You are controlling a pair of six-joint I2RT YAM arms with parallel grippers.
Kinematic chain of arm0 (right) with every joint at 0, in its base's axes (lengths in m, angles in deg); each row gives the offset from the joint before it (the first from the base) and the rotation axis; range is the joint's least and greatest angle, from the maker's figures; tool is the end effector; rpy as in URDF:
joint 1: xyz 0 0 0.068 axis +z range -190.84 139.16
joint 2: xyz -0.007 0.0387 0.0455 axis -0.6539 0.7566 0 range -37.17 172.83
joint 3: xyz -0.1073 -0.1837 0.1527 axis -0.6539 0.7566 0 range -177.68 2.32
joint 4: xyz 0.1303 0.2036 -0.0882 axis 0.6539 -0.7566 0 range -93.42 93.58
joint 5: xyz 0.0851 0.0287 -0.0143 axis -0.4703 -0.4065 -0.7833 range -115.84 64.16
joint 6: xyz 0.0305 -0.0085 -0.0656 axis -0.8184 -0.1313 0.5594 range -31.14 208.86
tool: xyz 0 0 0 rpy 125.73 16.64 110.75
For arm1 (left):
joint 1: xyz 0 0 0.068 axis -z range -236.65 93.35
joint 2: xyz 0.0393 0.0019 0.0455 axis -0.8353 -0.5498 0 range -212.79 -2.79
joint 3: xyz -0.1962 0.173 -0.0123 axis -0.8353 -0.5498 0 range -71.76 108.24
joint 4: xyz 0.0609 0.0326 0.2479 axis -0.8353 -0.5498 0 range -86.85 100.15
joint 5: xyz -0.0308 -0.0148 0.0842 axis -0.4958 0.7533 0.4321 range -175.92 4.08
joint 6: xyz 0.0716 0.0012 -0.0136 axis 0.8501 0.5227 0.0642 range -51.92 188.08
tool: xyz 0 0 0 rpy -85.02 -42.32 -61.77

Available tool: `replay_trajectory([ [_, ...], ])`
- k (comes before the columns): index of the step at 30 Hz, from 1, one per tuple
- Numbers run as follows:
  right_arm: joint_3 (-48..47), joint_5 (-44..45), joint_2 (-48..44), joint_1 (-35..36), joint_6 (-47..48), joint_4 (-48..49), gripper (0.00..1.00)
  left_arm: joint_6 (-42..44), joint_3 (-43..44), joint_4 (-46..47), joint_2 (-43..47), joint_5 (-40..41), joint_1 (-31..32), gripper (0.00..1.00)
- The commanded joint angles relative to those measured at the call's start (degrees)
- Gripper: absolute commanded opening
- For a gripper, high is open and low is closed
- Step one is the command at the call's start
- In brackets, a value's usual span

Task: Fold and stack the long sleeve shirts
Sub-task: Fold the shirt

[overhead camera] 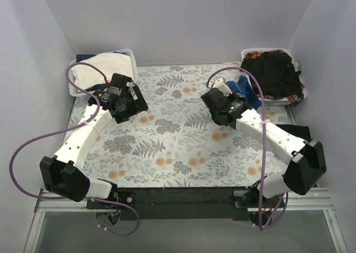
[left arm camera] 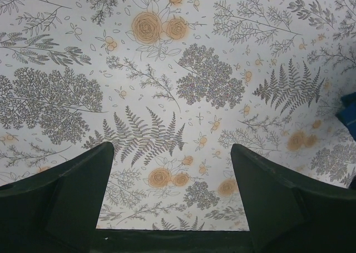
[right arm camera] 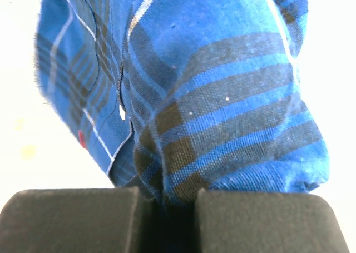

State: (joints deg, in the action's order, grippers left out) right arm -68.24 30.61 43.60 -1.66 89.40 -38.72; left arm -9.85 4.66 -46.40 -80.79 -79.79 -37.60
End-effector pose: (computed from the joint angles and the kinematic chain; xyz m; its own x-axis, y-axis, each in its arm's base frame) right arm 0.2585 0.1455 0.2940 -0.6154 -0.5083 -0.6024 0.0384 0.7441 -0.6670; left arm 0.2673 -0.0854 0.3000 -0.4330 -0.8792 -0.1990 -0.7283 0.4713 -0.4974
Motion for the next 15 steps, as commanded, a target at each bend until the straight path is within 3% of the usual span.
replay_trajectory([
  [1, 3.31, 24.83, 7.53, 8.62, 5.44, 1.17, 0.01, 0.85, -0.92, 0.57, 3.46, -1.3, -1.46, 0.88],
  [5, 4.12, 34.14, 19.48, 15.56, 2.38, 1.17, 0.01, 1.03, -2.5, 0.57, 4.95, -1.47, -3.49, 0.88],
  [7, 2.55, 34.44, 28.71, 19.08, -0.08, -0.84, 0.01, 1.55, -3.47, 0.83, 5.66, -2.17, -5.24, 0.88],
  [8, -1.73, 33.22, 32.13, 20.4, -4.62, -9.03, 0.01, 1.73, -4.43, 0.92, 6.53, -2.61, -5.86, 0.88],
  [9, -4.9, 31.11, 39.13, 22.93, -15.8, -15.11, 0.01, 2.25, -4.96, 1.09, 6.8, -3.05, -6.47, 0.89],
  [11, -13.41, 24.89, 46.54, 25.15, -30.34, -33.08, 0.09, 2.78, -6.28, 1.09, 7.68, -3.84, -8.32, 0.89],
  [13, -20.65, 21.36, 52.28, 28.92, -29.98, -33.11, 0.34, 3.84, -6.81, 1.09, 8.74, -4.63, -10.42, 0.89],
  [14, -22.06, 18.99, 52.73, 30.59, -30.07, -33.19, 0.54, 4.27, -6.99, 1.01, 8.83, -4.98, -11.04, 0.89],
  [15, -25.55, 17.31, 52.56, 33.74, -29.63, -33.19, 0.93, 4.71, -6.9, 0.83, 9.0, -5.25, -12.44, 0.89],
])
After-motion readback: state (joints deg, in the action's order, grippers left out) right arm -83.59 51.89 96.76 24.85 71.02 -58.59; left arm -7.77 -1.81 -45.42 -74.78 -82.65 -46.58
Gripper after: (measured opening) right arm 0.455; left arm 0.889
